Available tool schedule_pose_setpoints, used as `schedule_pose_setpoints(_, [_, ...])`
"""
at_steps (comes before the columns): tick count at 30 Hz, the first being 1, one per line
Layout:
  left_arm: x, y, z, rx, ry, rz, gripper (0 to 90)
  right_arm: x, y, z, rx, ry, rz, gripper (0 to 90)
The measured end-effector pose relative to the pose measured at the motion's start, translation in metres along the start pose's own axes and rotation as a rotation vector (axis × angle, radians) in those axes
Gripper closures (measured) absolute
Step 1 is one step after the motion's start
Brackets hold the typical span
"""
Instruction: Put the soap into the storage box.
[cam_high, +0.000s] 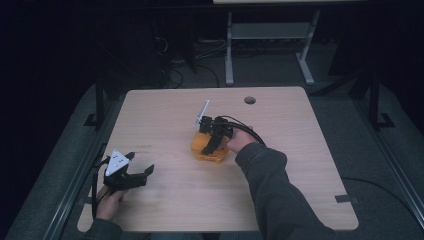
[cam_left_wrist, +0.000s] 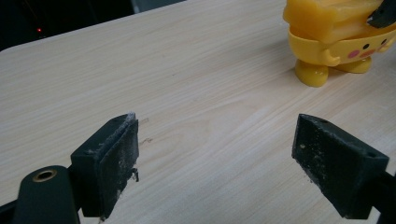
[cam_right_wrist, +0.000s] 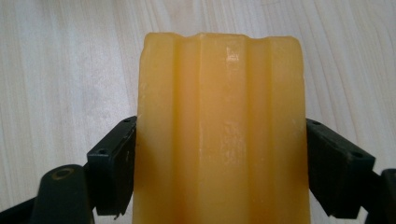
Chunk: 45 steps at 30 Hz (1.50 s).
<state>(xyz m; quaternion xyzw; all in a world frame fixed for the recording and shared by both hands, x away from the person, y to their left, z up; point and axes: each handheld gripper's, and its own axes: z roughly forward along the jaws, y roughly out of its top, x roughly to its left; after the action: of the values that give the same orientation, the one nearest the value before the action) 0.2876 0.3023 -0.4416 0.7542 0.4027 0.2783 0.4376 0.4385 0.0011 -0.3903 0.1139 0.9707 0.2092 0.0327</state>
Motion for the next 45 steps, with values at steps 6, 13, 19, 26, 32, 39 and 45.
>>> schedule_pose_setpoints(6, [0.000,0.000,0.000,-0.001,0.000,0.000,14.0,0.000,-0.002,0.000,-0.009,0.002,0.010,18.6])
schedule_pose_setpoints(13, [0.000,0.000,0.000,0.000,0.000,0.002,14.0,0.001,-0.004,-0.005,-0.030,0.002,0.017,17.9])
schedule_pose_setpoints(19, [-0.001,0.000,0.001,-0.002,-0.002,0.001,14.0,0.002,-0.008,-0.007,-0.039,-0.001,0.016,17.6])
schedule_pose_setpoints(26, [0.000,0.000,0.001,-0.003,-0.003,0.003,14.0,0.003,-0.012,-0.013,-0.051,-0.011,0.020,18.1])
schedule_pose_setpoints(32, [0.000,0.000,0.000,0.003,-0.002,0.010,14.0,0.003,-0.016,-0.019,-0.064,-0.016,0.023,18.1])
schedule_pose_setpoints(39, [-0.001,0.000,0.001,0.001,-0.002,0.010,14.0,0.004,-0.021,-0.028,-0.088,-0.022,0.029,18.1])
schedule_pose_setpoints(45, [-0.001,0.000,0.001,0.004,-0.002,0.012,14.0,0.004,-0.028,-0.034,-0.095,-0.035,0.033,18.1])
